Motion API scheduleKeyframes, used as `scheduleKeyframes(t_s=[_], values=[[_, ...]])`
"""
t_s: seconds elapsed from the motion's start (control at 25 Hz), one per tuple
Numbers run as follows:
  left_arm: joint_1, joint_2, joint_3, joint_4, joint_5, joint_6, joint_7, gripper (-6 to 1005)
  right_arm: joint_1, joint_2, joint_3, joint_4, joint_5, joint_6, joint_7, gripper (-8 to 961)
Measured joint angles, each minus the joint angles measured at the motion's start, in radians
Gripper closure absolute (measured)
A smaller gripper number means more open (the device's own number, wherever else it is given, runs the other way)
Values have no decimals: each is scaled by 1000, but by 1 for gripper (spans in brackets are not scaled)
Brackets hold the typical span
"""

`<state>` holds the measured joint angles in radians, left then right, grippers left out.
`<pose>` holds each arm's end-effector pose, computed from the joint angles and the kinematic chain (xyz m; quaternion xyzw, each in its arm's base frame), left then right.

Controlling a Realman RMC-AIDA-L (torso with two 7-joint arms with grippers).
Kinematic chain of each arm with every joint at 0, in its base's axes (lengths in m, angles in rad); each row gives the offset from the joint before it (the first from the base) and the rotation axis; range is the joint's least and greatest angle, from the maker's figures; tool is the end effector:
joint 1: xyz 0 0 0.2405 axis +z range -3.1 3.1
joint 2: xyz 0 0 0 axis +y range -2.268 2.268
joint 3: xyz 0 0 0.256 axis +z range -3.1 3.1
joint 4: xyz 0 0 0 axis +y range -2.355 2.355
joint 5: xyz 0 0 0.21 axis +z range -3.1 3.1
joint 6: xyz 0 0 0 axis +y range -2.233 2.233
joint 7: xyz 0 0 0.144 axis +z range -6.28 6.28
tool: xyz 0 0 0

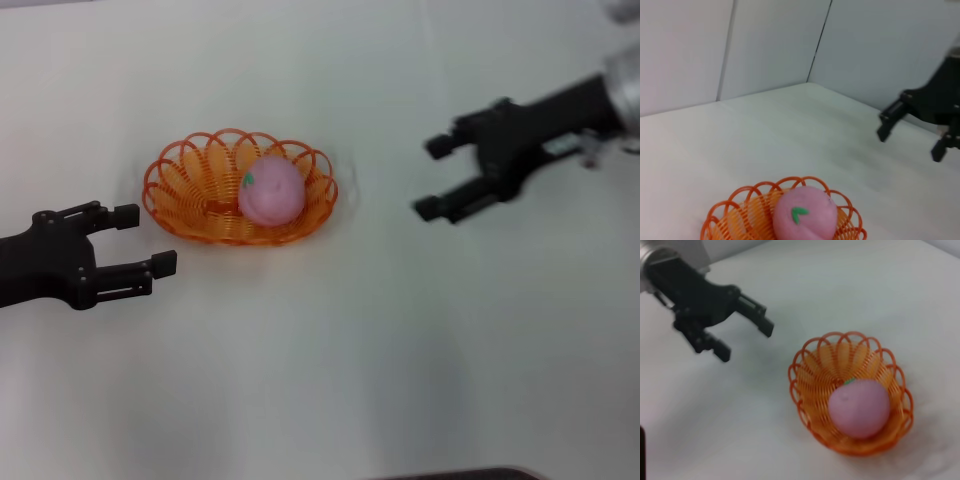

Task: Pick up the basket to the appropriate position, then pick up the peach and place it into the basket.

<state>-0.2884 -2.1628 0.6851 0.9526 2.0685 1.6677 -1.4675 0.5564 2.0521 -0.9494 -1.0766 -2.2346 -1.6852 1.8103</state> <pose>-0.2962 0.2689 0.0142 -0.9313 -0.2616 -0.2066 0.1466 0.2237 0.3395 0.0287 -0.9762 0.2048 0.0370 0.0602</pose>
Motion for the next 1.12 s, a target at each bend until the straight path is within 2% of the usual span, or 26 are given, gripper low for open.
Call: scheduleKeyframes(t_s=[0.12,0.28,0.52,0.72,0.88,1.12], values=[[0,0,-1,-12,-3,-6,-2,153,-66,16,89,17,1,-31,-123,15],[-5,1,-2,-36,-3,-21,-4,153,-120,32,169,88,1,-25,-296,11],[-17,4,-3,-61,-4,-41,-5,153,-134,30,256,207,11,-34,-458,10],[-21,4,-11,-62,-5,-42,-5,153,-133,33,265,208,20,-37,-481,11],[-23,5,-15,-63,-5,-43,-5,153,-133,34,273,217,85,-37,-516,9],[-24,5,-22,-71,-5,-44,-5,153,-138,29,276,255,142,-35,-580,9]])
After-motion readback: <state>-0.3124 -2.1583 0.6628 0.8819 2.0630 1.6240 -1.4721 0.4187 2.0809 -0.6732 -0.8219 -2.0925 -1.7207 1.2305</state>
